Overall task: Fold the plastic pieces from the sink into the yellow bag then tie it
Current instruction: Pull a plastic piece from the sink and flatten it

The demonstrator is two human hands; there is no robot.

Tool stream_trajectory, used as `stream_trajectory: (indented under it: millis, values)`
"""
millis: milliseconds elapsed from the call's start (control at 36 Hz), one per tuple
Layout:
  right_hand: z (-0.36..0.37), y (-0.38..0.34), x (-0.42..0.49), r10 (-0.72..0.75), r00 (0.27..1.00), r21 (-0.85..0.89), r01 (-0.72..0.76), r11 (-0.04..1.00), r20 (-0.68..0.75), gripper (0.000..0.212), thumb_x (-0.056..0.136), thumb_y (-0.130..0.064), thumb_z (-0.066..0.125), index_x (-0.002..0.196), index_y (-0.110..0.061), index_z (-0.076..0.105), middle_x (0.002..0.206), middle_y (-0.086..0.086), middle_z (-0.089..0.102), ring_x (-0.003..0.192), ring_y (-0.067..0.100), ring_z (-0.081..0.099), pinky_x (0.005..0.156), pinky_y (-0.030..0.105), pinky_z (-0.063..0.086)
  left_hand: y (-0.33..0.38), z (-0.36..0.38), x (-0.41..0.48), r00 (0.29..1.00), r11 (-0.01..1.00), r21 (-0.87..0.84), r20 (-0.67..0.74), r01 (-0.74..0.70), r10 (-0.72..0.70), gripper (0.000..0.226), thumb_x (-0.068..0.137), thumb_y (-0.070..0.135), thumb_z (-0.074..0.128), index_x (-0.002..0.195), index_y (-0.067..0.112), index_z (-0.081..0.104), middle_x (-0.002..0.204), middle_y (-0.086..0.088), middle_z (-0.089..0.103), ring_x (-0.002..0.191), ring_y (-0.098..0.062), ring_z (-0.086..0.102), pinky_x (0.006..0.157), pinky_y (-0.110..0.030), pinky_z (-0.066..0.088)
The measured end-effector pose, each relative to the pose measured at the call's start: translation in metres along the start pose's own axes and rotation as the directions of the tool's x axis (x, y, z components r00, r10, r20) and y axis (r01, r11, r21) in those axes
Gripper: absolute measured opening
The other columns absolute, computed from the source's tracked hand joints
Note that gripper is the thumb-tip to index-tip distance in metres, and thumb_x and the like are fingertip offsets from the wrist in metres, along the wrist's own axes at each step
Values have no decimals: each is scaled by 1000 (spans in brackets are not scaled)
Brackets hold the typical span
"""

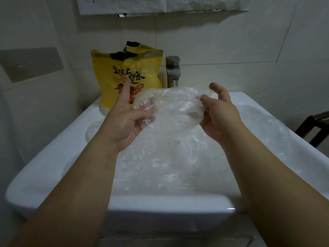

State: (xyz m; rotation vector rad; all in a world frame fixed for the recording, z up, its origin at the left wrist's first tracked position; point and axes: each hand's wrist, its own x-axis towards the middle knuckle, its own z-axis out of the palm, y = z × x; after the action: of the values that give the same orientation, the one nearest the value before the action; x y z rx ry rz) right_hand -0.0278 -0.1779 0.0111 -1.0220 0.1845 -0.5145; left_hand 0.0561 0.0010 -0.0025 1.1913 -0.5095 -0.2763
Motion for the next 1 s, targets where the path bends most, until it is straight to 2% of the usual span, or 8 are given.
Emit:
stream_trajectory:
  millis: [111, 222, 306, 417, 639, 778, 889, 1000]
  values:
    - [3, 1, 1, 67, 997, -74, -63, 995, 48, 28, 95, 6, 41, 97, -13, 62, 91, 8, 63, 73, 18, 64, 64, 31, 56, 3, -1, 0, 1000, 999, 26, -9, 22, -21, 53, 87, -11, 51, 118, 30, 65, 131, 2, 60, 107, -10, 63, 73, -25, 53]
    - [-1, 3, 2, 84, 988, -239, -52, 970, 128, 40, 89, 14, 48, 124, -3, 57, 110, 12, 61, 96, 25, 64, 81, 34, 58, 1, -5, 3, 985, 992, 126, -170, 7, 14, 19, 89, 10, 64, 99, 25, 69, 93, 7, 66, 78, -4, 59, 65, -19, 46]
    - [-3, 5, 1, 30, 989, -491, 45, 870, 144, 63, 82, 21, 50, 140, -5, 46, 132, 12, 55, 114, 26, 58, 100, 38, 49, -4, -9, 5, 954, 951, 289, -240, -107, 180, 24, 86, 9, 69, 95, 31, 68, 87, 12, 65, 76, -4, 56, 59, -14, 44]
    - [-7, 5, 0, -50, 981, -755, 178, 631, 189, 71, 83, 15, 58, 145, -14, 40, 137, 3, 52, 111, 14, 54, 86, 18, 44, -6, -14, 2, 916, 827, 523, -195, -205, 350, 37, 80, 10, 76, 101, 38, 65, 83, 18, 64, 78, 4, 55, 82, -19, 49]
    - [-16, 7, 8, -226, 963, -903, 223, 366, 146, 38, 94, -16, 58, 133, -15, 55, 117, 3, 62, 102, 18, 59, 91, 29, 49, -8, -19, 1, 885, 482, 855, -60, -193, 461, 25, 79, 22, 79, 103, 21, 71, 80, 15, 48, 69, -1, 47, 64, -1, 34]
    - [-13, 8, 11, -273, 957, -793, 239, 560, 96, 7, 94, -19, 57, 87, -18, 58, 79, -5, 55, 70, 8, 52, 54, 11, 42, -6, -16, 3, 922, 726, 671, -169, -151, 348, 16, 82, 26, 76, 74, 31, 63, 94, 8, 55, 85, -7, 53, 79, -22, 41]
    - [-5, 3, 6, -130, 990, -420, 141, 897, 55, 11, 93, -10, 54, 84, -15, 59, 89, 5, 62, 85, 20, 61, 83, 32, 52, 2, -4, 2, 970, 984, 123, -192, -128, 150, 11, 89, 10, 64, 83, 19, 67, 85, 4, 70, 80, -5, 67, 71, -20, 51]
    - [-2, 2, 3, -115, 990, -274, 134, 952, 83, 11, 95, -8, 51, 91, -11, 61, 92, 8, 64, 85, 20, 63, 78, 30, 54, 1, -2, 3, 972, 987, 62, -177, -147, 156, 12, 95, 3, 53, 97, 11, 61, 91, -3, 67, 82, -11, 66, 69, -23, 55]
